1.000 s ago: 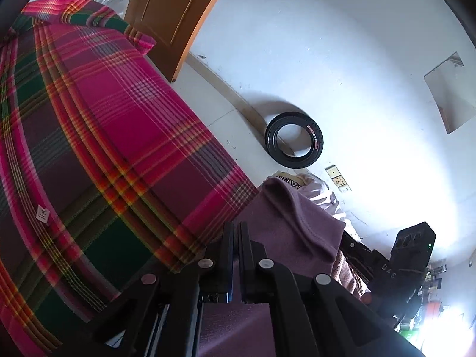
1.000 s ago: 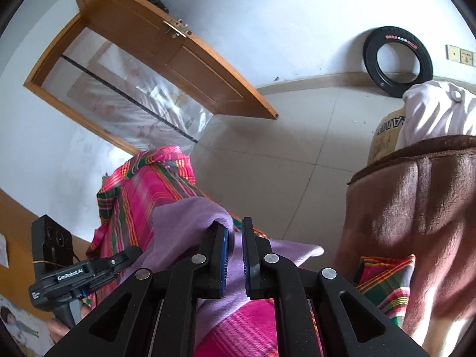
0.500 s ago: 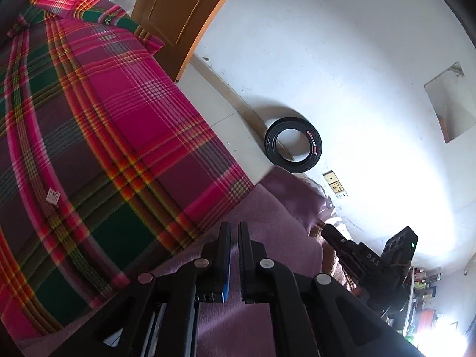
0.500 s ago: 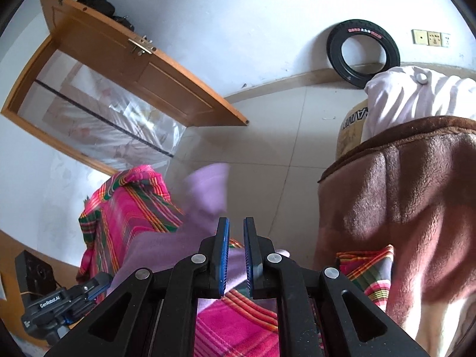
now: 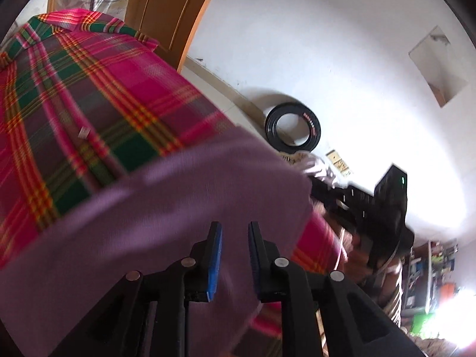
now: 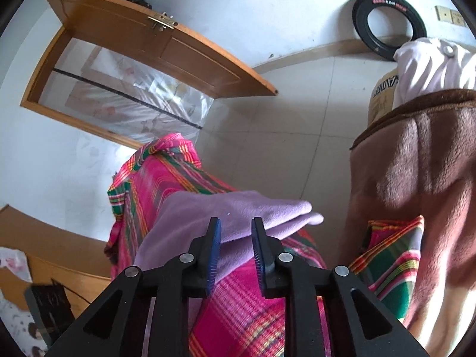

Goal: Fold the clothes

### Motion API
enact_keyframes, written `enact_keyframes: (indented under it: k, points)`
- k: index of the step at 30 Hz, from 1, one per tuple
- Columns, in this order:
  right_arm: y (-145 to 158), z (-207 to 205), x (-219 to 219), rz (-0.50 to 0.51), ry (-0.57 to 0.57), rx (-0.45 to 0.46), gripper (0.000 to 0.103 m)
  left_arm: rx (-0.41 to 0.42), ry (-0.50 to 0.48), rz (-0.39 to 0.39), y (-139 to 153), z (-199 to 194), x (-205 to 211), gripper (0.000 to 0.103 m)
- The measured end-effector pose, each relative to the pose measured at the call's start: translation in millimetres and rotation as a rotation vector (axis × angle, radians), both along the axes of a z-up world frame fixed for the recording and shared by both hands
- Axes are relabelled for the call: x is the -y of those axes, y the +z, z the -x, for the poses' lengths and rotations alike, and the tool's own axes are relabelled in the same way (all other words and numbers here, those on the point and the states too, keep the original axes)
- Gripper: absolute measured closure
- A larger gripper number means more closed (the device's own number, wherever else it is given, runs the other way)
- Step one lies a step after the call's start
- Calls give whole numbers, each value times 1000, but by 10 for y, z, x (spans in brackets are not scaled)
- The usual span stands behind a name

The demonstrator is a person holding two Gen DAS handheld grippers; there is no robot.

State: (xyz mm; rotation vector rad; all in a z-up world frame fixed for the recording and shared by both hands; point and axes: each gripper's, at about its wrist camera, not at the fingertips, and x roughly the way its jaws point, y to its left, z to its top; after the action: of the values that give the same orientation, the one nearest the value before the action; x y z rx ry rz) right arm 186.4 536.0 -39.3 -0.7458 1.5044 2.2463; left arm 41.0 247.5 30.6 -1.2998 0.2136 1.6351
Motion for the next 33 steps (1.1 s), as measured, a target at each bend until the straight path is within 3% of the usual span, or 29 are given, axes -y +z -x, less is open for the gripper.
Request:
enact_keyframes:
  k: [9,19,21,25,30,33]
  points:
    - [66,-49,113,10,31,-55,70,-104,-27,42,17,-491,235,79]
    - [74,21,200,-11,84,-32,67,-201,-60,128,-61,-737,92,79]
    - [59,50,191,-17,88,-20,67,-196,-22,151,-89,-695,88,79]
    - [24,136,145,-18,97,4,67,-164,9,104,-55,-661,108,79]
    - [-1,223,81,-12,101,18,67,-123,51,104,-89,-586,120,79]
    - [-19,249,58,0,98,17,67,-159,23,118,-71,-682,117,79]
